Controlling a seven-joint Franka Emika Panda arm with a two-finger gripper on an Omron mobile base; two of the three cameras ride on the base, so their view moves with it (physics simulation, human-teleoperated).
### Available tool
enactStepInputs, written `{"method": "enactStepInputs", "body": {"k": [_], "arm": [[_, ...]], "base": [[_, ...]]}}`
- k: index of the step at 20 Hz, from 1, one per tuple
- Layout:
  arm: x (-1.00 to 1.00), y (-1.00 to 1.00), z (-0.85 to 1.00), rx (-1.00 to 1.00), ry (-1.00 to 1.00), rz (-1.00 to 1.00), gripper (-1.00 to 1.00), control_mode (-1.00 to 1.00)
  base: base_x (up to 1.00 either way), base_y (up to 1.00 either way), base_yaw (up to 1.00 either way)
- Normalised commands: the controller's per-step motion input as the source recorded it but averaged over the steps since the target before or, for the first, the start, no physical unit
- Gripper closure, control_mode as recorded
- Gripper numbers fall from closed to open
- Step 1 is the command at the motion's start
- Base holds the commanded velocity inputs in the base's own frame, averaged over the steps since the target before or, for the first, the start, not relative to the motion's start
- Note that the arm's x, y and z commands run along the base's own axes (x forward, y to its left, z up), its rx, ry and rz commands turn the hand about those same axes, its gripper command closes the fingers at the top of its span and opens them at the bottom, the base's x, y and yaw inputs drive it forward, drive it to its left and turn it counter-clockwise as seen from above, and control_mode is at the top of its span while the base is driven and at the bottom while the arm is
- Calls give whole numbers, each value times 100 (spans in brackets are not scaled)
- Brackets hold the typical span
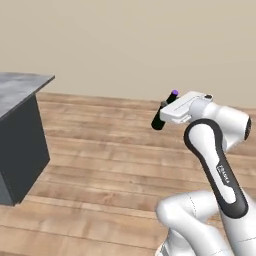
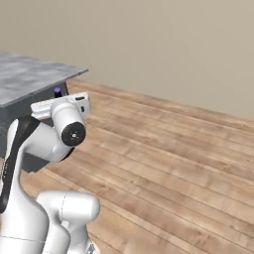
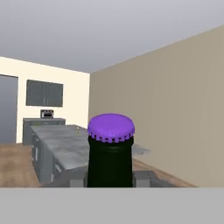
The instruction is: Open the cabinet directly in front. Then move the beer and the mug to the dining counter with the candle on it.
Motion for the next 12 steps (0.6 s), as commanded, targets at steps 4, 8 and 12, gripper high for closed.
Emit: {"method": "enactStepInputs", "body": {"k": [4,8,12], "arm": [[0,0,0,0,0,0,100,100],[0,0,0,0,0,0,100,100],[0,0,0,0,0,0,100,100]], "base": [[100,39,-6],[100,21,0],[100,0,-6]]}}
